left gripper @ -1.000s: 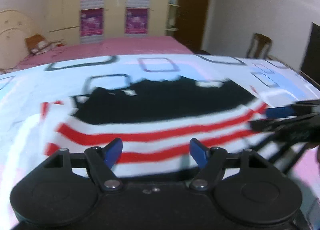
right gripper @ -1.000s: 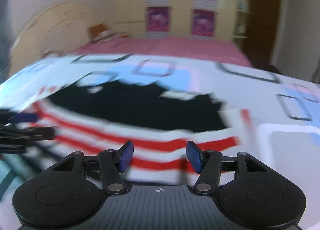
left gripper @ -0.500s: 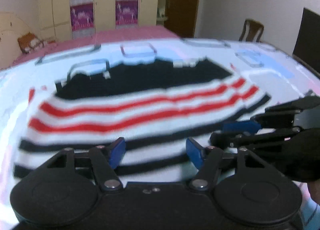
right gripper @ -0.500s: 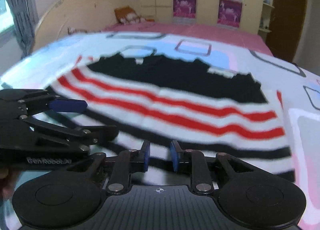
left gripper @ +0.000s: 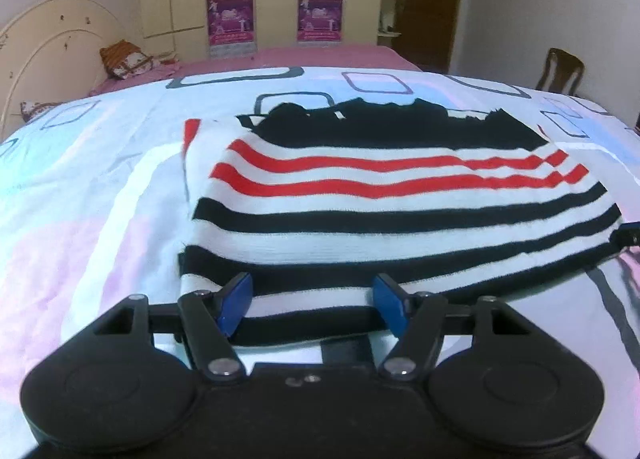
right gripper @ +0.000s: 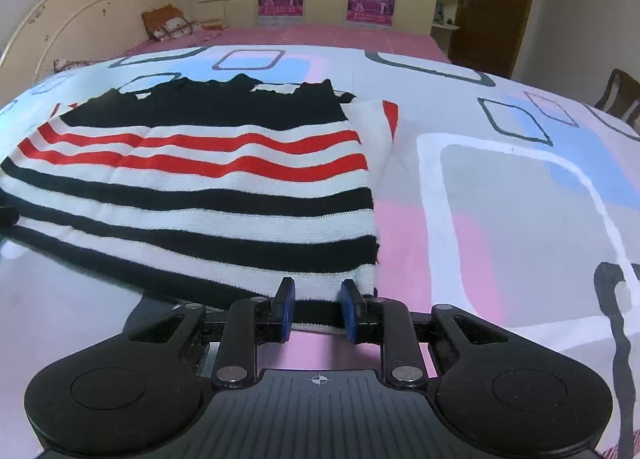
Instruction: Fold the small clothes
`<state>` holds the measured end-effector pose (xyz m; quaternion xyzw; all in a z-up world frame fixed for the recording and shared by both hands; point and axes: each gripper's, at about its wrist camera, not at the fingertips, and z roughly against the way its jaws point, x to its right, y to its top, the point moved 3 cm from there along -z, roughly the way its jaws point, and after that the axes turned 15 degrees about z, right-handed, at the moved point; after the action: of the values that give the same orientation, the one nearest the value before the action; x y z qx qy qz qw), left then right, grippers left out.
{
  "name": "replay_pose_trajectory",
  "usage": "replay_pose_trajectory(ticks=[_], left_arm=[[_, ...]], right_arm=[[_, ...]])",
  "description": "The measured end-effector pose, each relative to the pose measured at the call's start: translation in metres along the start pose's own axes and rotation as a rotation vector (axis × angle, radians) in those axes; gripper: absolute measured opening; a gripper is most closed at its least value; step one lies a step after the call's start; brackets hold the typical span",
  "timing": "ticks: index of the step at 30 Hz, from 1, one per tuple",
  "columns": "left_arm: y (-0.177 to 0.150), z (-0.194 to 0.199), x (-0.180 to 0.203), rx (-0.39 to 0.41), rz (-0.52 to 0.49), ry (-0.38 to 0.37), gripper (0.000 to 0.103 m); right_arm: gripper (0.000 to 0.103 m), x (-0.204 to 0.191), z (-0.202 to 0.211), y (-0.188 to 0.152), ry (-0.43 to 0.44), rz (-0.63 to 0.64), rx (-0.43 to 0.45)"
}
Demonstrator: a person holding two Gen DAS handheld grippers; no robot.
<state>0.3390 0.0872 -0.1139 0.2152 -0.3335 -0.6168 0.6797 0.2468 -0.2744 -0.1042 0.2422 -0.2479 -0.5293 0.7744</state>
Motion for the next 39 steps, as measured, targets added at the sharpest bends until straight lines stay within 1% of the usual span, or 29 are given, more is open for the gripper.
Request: replay_pose_trajectory(ticks=[2,4,6,8,9,10,11,12,13,14,16,17,19,20,21,23,25,26,27,30,33,35,36,39], left_arm=[[0.001,0.004,0.004,0.013,-0.007,0.002,0.066],[-0.004,-0.001,0.005,-0.002,-0.021,0.032,0.067],[-0.006,-0.003,-0.001,-0.001,0.015,0.024,0.068],[-0.006,-0.003,-0.002,0.002,0.020,0.024,0.068],[-0.005,-0.002,0.000,0.002,0.023,0.036,0.065],[-0.003,0.001,0.007,0.006,0.014,0.052,0.065],[-0.001,0.007,0.017,0.026,-0.001,0.045,0.067],[0.000,0.014,0.030,0.056,-0.017,0.011,0.076],[-0.001,0.018,0.044,0.072,-0.035,-0.022,0.079],[-0.003,0.018,0.056,0.068,-0.052,-0.049,0.080],[-0.010,0.011,0.078,0.031,-0.071,-0.095,0.078],[-0.014,0.007,0.086,0.014,-0.073,-0.107,0.078],[-0.019,-0.002,0.097,-0.015,-0.070,-0.115,0.078],[-0.022,-0.008,0.098,-0.042,-0.064,-0.110,0.078],[-0.025,-0.014,0.097,-0.056,-0.065,-0.099,0.078],[-0.027,-0.015,0.095,-0.045,-0.081,-0.103,0.079],[-0.024,-0.012,0.092,-0.049,-0.081,-0.105,0.080],[-0.022,-0.009,0.089,-0.044,-0.080,-0.099,0.080],[-0.020,-0.005,0.085,-0.033,-0.078,-0.090,0.077],[-0.016,0.002,0.066,-0.008,-0.061,-0.048,0.077],[-0.012,0.002,0.045,0.001,-0.039,0.001,0.077],[-0.010,-0.001,0.034,-0.006,-0.025,0.024,0.078],[-0.010,-0.002,0.030,-0.009,-0.024,0.026,0.079],[-0.011,-0.002,0.026,-0.007,-0.019,0.024,0.080]], right_arm=[[0.023,-0.004,0.007,0.006,-0.014,0.005,0.014],[0.023,-0.007,0.013,0.008,-0.009,0.006,0.043],[0.023,-0.008,0.001,0.001,-0.026,0.010,-0.018],[0.023,-0.008,-0.001,-0.002,-0.026,0.018,-0.012],[0.023,-0.011,-0.001,0.000,-0.040,0.045,-0.021],[0.023,-0.014,0.000,0.003,-0.058,0.064,-0.032],[0.023,-0.019,0.002,0.008,-0.074,0.071,-0.032],[0.024,-0.024,0.006,0.012,-0.061,0.068,-0.010],[0.024,-0.030,0.010,0.017,-0.027,0.059,0.024],[0.024,-0.038,0.012,0.022,0.009,0.053,0.050],[0.024,-0.057,0.012,0.029,0.067,0.061,0.076],[0.024,-0.066,0.009,0.031,0.088,0.063,0.072],[0.024,-0.079,0.004,0.032,0.097,0.071,0.061],[0.023,-0.082,-0.002,0.030,0.086,0.073,0.035],[0.023,-0.082,-0.006,0.027,0.084,0.063,0.024],[0.023,-0.079,-0.006,0.024,0.088,0.051,0.035],[0.023,-0.078,-0.005,0.024,0.093,0.064,0.035],[0.024,-0.074,-0.003,0.024,0.097,0.050,0.038],[0.024,-0.067,-0.001,0.025,0.091,0.026,0.044],[0.024,-0.039,0.007,0.019,0.015,-0.033,0.051],[0.024,-0.012,0.008,0.007,-0.040,-0.065,0.021],[0.023,-0.003,0.006,-0.002,-0.044,-0.076,0.003],[0.023,0.000,0.006,-0.004,-0.033,-0.082,0.007],[0.023,-0.006,0.007,-0.007,-0.043,-0.044,0.014]])
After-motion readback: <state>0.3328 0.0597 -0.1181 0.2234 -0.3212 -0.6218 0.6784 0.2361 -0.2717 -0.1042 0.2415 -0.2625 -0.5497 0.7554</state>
